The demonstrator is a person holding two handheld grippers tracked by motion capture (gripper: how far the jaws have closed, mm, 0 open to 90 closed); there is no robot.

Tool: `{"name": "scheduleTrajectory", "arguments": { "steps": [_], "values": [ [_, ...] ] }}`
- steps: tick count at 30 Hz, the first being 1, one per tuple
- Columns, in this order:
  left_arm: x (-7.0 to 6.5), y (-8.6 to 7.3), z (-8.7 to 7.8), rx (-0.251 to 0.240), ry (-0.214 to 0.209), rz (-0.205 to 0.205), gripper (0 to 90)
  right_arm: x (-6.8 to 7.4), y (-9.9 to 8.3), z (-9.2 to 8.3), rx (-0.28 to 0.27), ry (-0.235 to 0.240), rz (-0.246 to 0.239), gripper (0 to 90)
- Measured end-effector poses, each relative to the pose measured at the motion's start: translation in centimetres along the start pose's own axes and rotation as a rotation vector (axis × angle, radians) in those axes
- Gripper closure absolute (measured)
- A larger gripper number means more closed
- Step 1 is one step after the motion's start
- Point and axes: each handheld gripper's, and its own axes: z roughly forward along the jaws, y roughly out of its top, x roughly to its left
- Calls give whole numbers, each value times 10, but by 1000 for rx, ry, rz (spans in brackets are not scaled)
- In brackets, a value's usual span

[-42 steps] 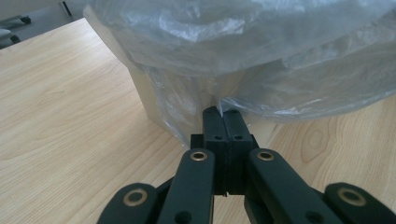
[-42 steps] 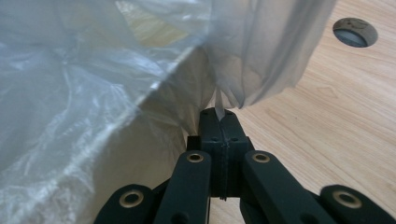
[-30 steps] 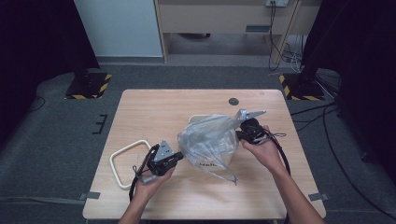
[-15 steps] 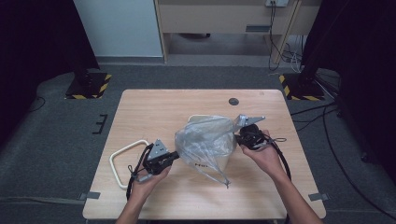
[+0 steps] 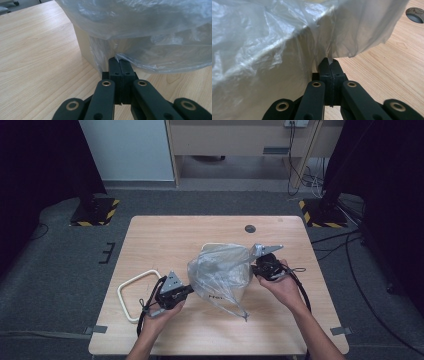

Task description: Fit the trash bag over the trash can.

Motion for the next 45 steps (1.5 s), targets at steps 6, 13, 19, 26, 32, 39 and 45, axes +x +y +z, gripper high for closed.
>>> {"name": "scheduleTrajectory", "arguments": {
  "steps": [6, 13, 19, 26, 32, 39, 45],
  "values": [
    [0, -1, -1, -5, 21, -5, 900, 1, -2, 0, -12, -1, -1, 900],
    [0, -1, 1, -1, 19, -3, 900, 2, -3, -1, -5, 4, 3, 900],
    [3, -1, 1, -2, 22, -11, 900, 1, -6, -1, -15, 8, 8, 900],
    [1, -2, 1, 0, 20, -6, 900, 1, -6, 2, -21, 9, 16, 900],
    [-1, -3, 0, -7, 29, -11, 896, 2, -7, 1, -28, 11, 12, 900],
    [-2, -2, -15, -53, 58, -26, 710, 2, -9, -1, -49, -7, 7, 900],
    [-3, -2, -35, -97, 71, -26, 576, 1, -8, -2, -52, -8, 13, 900]
  ]
}}
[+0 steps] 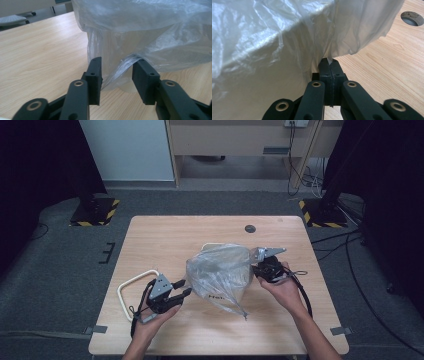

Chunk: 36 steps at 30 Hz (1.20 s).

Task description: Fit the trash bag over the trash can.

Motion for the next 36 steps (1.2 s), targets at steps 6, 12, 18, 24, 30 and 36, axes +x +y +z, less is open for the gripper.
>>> {"name": "scheduleTrajectory", "arguments": {
  "steps": [6, 12, 18, 24, 30, 36],
  "values": [
    [0, -1, -13, 1, -10, 0, 486, 0, 1, -1, -1, -3, 2, 900],
    [-2, -1, -22, -18, -21, 3, 424, -1, 2, -1, 0, -1, 1, 900],
    [-3, 9, -27, -48, -21, 13, 364, -3, 1, -1, -4, 14, 20, 900],
    [-4, 20, -17, -66, -19, 35, 325, -4, 2, -2, -8, 9, 18, 900],
    [-2, 37, -9, -60, -10, 88, 281, -3, 3, -2, -11, 17, 20, 900],
    [-3, 51, 0, -81, -27, 153, 251, -4, 6, -3, -24, 25, 27, 900]
  ]
}}
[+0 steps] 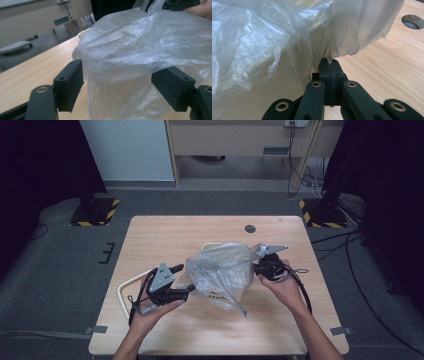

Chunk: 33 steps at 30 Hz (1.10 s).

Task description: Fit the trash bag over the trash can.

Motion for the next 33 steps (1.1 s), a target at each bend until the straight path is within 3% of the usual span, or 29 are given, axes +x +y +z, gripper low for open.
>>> {"name": "scheduleTrajectory", "arguments": {
  "steps": [2, 3, 8, 13, 16, 20, 26, 33],
  "values": [
    [-1, 3, 1, 9, -8, 1, 278, 0, 1, -1, -3, 1, 5, 900],
    [0, 5, 3, -9, -18, 23, 296, 0, 1, -1, -7, 4, 6, 900],
    [0, 13, 7, -28, -49, 42, 441, -1, 1, -1, -4, -2, -2, 900],
    [1, 19, 12, -3, -44, 59, 659, -1, 1, 0, -1, -1, -5, 900],
    [6, 21, 15, 15, -48, 28, 786, -3, 2, 0, -1, -2, -6, 900],
    [16, 22, 16, 33, -41, -40, 867, -6, 2, -2, -1, -14, -6, 900],
    [31, 21, 22, 39, -13, -92, 892, -12, 0, -2, 24, -29, -19, 900],
    [50, 20, 32, 54, 32, -150, 900, -17, -2, -1, 19, -36, 0, 900]
  ]
}}
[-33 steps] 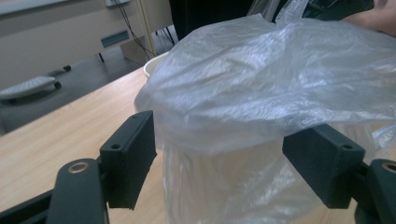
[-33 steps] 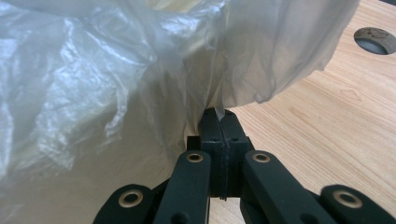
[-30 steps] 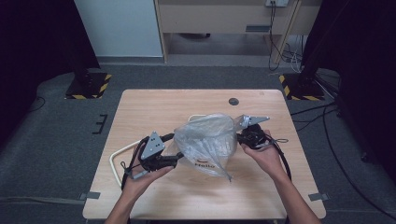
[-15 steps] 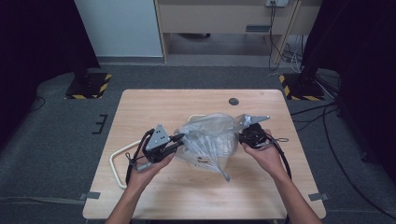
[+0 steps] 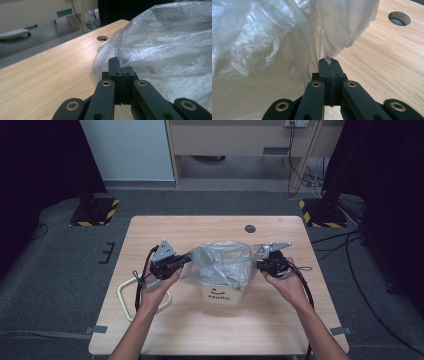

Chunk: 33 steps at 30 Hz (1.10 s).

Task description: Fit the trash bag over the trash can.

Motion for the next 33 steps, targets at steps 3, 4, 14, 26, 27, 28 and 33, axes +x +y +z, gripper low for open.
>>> {"name": "scheduleTrajectory", "arguments": {
  "steps": [3, 4, 14, 26, 27, 28, 33],
  "values": [
    [9, -3, 5, 1, -2, -36, 900, -1, 0, -1, -7, -6, 4, 900],
    [11, -3, 6, 1, 0, -42, 900, -2, 0, -2, -12, -8, 5, 900],
    [13, -3, 9, 11, 9, -45, 900, -4, 1, -10, -69, -39, 12, 843],
    [12, -1, 7, 35, 49, -44, 900, -11, 0, -23, -170, -55, 33, 618],
    [12, -1, 7, 38, 51, -47, 900, -11, 0, -25, -170, -43, 38, 598],
    [13, -1, 7, 40, 51, -42, 900, -11, -1, -26, -177, -32, 30, 573],
    [14, -1, 8, 42, 65, -52, 900, -12, -2, -31, -195, -8, 19, 524]
  ]
}}
